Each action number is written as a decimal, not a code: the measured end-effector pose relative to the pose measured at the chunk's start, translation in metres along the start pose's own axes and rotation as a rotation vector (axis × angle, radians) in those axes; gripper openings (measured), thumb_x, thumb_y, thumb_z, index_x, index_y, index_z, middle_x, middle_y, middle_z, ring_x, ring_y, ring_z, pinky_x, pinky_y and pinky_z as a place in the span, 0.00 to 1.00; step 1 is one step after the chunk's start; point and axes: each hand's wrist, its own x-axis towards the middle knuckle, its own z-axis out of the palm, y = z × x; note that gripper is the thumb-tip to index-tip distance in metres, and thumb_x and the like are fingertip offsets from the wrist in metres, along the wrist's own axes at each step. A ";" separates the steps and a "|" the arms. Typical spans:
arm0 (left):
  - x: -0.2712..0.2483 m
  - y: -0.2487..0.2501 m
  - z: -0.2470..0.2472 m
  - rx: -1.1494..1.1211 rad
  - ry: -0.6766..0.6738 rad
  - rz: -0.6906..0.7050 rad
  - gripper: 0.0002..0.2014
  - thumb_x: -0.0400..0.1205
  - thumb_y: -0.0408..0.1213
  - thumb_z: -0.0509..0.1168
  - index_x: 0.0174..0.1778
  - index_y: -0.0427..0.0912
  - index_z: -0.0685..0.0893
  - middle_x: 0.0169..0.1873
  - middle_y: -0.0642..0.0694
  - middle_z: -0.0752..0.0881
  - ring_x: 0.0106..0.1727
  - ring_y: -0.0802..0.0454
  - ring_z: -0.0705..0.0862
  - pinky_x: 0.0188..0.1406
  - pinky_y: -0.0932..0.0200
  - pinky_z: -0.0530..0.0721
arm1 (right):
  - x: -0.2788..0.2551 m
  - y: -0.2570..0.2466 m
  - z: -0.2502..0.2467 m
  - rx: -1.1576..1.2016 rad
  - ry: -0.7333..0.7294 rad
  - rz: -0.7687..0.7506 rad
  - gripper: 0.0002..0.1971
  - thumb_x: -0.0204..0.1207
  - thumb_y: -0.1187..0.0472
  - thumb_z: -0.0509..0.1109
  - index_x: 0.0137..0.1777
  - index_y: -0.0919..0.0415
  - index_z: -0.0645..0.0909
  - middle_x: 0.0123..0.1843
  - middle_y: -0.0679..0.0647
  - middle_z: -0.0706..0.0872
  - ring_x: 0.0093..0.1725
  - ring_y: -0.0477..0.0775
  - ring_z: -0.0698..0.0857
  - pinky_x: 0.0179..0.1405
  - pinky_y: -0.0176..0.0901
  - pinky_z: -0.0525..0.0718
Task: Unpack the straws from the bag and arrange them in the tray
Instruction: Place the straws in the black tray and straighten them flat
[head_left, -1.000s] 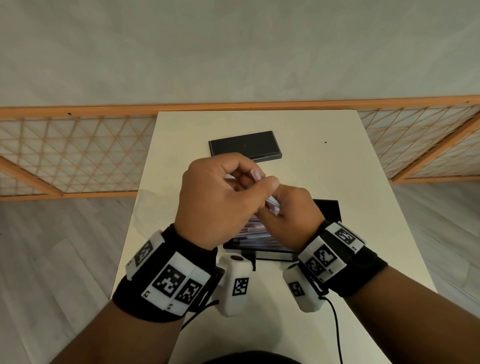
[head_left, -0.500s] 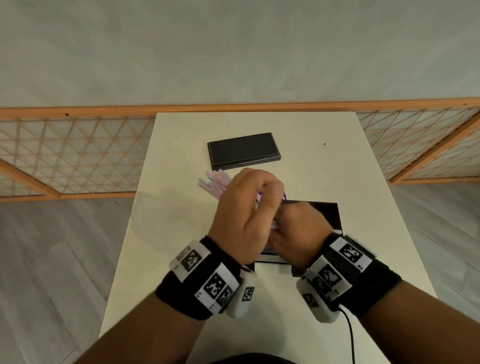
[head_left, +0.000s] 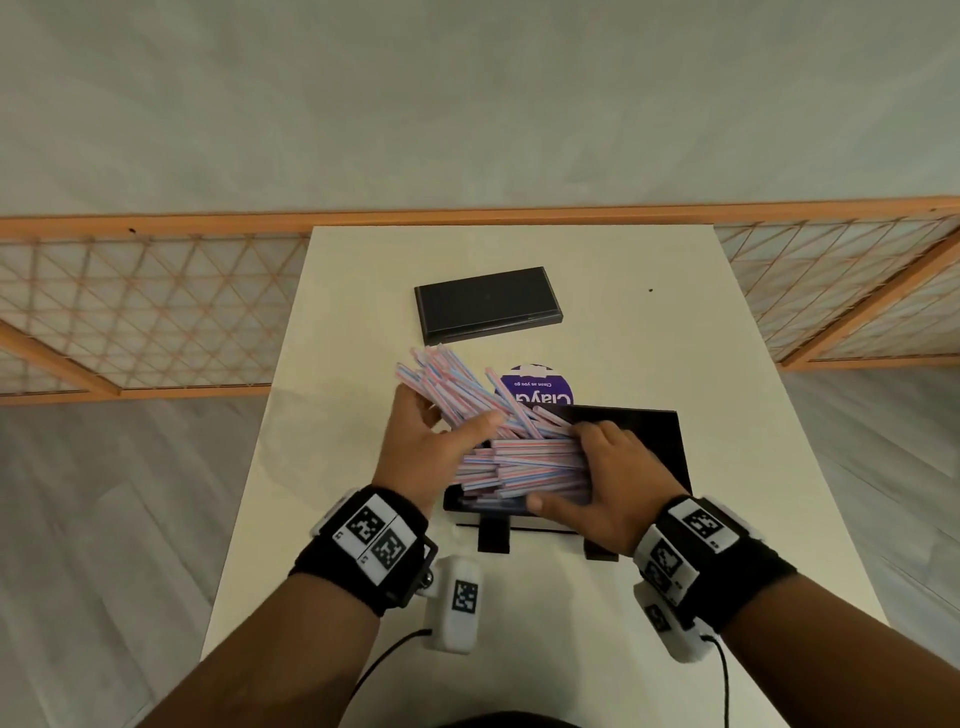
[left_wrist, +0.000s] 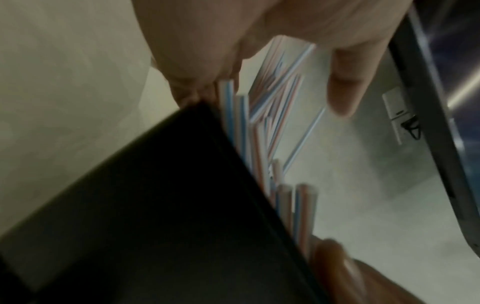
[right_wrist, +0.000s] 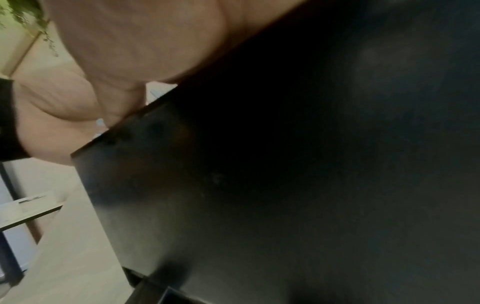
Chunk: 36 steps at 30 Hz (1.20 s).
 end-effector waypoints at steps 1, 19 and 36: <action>0.001 -0.002 0.003 0.052 -0.013 -0.006 0.26 0.68 0.41 0.84 0.59 0.45 0.83 0.53 0.47 0.92 0.58 0.49 0.91 0.65 0.38 0.87 | 0.001 0.000 0.001 0.004 -0.006 0.002 0.58 0.54 0.11 0.49 0.76 0.52 0.66 0.69 0.50 0.75 0.67 0.55 0.76 0.70 0.55 0.77; -0.003 0.022 0.021 0.073 -0.202 0.243 0.10 0.71 0.38 0.80 0.40 0.49 0.85 0.45 0.38 0.92 0.49 0.39 0.92 0.53 0.34 0.90 | 0.010 -0.020 0.002 0.067 0.044 0.004 0.47 0.59 0.16 0.55 0.74 0.44 0.64 0.63 0.47 0.76 0.63 0.55 0.75 0.67 0.59 0.75; -0.017 0.050 0.022 -0.569 -0.174 0.160 0.10 0.70 0.21 0.69 0.31 0.42 0.87 0.32 0.42 0.87 0.40 0.45 0.90 0.42 0.53 0.89 | 0.010 -0.034 0.009 0.302 0.319 -0.065 0.35 0.64 0.29 0.66 0.65 0.49 0.71 0.56 0.46 0.74 0.55 0.52 0.75 0.58 0.56 0.81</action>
